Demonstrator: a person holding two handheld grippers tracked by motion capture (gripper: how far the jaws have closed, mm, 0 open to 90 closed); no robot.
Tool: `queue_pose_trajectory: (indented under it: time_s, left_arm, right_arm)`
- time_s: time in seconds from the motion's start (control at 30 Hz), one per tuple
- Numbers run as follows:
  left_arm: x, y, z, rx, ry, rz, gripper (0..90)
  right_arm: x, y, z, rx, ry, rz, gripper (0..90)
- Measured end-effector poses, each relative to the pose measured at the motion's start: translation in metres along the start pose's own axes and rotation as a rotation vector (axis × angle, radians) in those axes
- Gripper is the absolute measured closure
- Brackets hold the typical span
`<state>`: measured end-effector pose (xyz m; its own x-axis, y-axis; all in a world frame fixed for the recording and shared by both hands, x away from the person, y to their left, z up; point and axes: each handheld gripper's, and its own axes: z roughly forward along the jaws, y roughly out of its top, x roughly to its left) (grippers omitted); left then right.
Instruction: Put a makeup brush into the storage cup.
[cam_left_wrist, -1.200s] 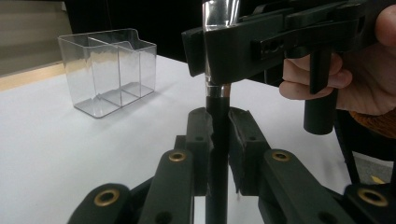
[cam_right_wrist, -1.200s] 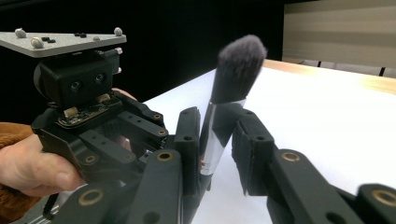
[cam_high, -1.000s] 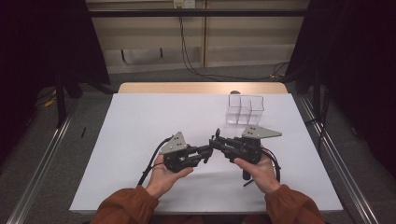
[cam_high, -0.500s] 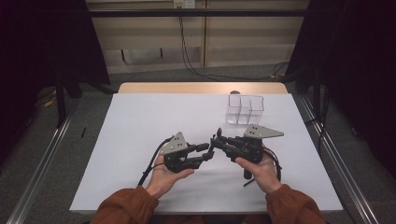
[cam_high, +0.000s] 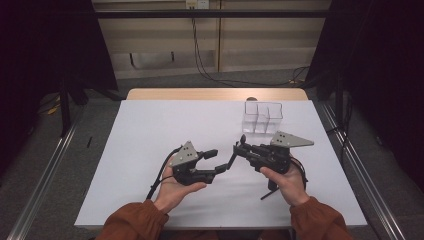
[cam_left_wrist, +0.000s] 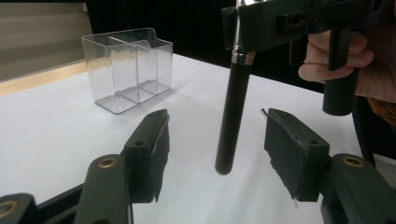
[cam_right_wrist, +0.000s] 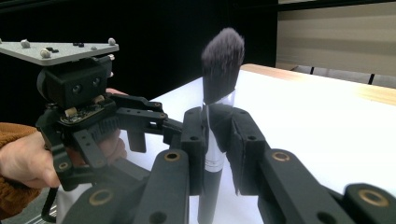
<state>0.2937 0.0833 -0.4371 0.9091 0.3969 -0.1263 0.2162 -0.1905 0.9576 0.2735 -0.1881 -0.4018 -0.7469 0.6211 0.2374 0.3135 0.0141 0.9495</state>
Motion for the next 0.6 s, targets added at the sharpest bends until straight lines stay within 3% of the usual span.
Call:
queue_pose_trajectory:
  time_s: [0.13,0.27,0.37,0.47,0.57,0.6]
  left_arm:
    - [0.000,0.001,-0.006,-0.007,0.025,-0.003,33.4]
    - [0.002,0.000,-0.012,-0.002,0.047,-0.052,24.9]
    - [0.003,0.001,-0.016,-0.004,0.072,-0.041,17.3]
    - [0.007,0.002,-0.022,-0.008,0.106,-0.039,13.3]
    - [0.010,0.002,-0.029,-0.022,0.098,-0.091,11.4]
    - [0.010,0.003,-0.032,-0.018,0.116,-0.074,11.4]
  right_arm:
    - [-0.002,0.001,-0.005,-0.009,-0.009,0.003,78.6]
    - [-0.004,0.001,-0.009,-0.014,-0.020,0.005,78.6]
    - [-0.007,0.001,-0.011,-0.014,-0.028,0.005,78.7]
    - [-0.007,0.001,-0.011,-0.011,-0.033,-0.006,78.6]
    - [-0.008,0.000,-0.012,-0.010,-0.035,-0.014,78.6]
    - [-0.008,0.001,-0.012,-0.010,-0.037,-0.012,78.6]
